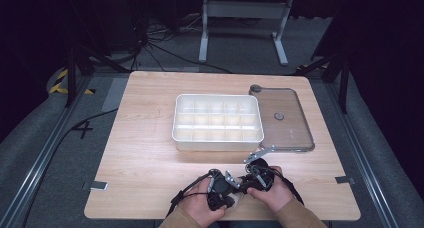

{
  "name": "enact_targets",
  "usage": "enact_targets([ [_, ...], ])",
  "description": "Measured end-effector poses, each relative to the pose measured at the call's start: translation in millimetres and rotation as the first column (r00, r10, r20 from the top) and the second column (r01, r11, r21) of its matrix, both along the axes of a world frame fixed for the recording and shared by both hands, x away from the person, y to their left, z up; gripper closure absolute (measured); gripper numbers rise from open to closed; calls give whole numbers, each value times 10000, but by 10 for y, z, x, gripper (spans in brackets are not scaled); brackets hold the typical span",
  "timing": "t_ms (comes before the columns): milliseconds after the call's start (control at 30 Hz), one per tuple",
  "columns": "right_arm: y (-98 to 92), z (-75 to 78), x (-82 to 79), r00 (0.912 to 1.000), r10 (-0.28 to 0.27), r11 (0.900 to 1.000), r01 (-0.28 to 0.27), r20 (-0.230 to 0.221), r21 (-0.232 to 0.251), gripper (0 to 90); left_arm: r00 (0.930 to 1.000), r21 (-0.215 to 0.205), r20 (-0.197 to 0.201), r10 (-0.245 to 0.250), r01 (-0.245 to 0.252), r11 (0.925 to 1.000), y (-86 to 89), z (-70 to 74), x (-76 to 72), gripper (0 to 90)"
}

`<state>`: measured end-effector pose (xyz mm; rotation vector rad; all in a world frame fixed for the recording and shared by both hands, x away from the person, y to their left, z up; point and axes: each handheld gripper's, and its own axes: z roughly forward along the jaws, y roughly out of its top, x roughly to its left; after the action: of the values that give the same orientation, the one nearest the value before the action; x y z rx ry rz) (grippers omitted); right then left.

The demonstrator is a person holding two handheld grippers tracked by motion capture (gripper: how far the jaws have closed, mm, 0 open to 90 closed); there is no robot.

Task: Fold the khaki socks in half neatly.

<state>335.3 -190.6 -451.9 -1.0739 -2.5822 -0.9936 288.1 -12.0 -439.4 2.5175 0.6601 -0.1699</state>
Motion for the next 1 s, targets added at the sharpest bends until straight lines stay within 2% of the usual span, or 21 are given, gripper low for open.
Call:
enact_targets([
  [100,3,-1,-5,9999,-18,10000,18,-128,39,608,10000,1,0,-9,9,10000,0,-1,0,871],
  [267,13,14,-17,9999,128,9999,-128,-75,32,668,10000,-92,64,-34,34,10000,-4,-9,0,871],
  [567,58,61,-74,9981,329,9989,-311,526,-340,727,9999,13,116,-78,78,10000,-9,4,-10,853],
  [633,57,62,-73,9979,338,9988,-318,550,-360,728,9999,91,48,-132,131,9999,-6,16,-12,841],
  [700,51,66,-68,9982,338,9990,-324,485,-304,732,9998,-14,45,-191,191,9998,3,23,-10,835],
  [867,57,88,-75,9968,400,9989,-383,688,-261,734,10000,110,37,-73,73,9999,41,108,-12,816],
  [933,55,109,-84,9966,433,9990,-422,695,-162,735,9999,-56,158,-47,48,10000,52,133,-12,810],
  [1000,45,144,-92,9958,473,9988,-463,779,-144,735,9999,-35,131,-14,14,10000,89,191,-9,805],
])
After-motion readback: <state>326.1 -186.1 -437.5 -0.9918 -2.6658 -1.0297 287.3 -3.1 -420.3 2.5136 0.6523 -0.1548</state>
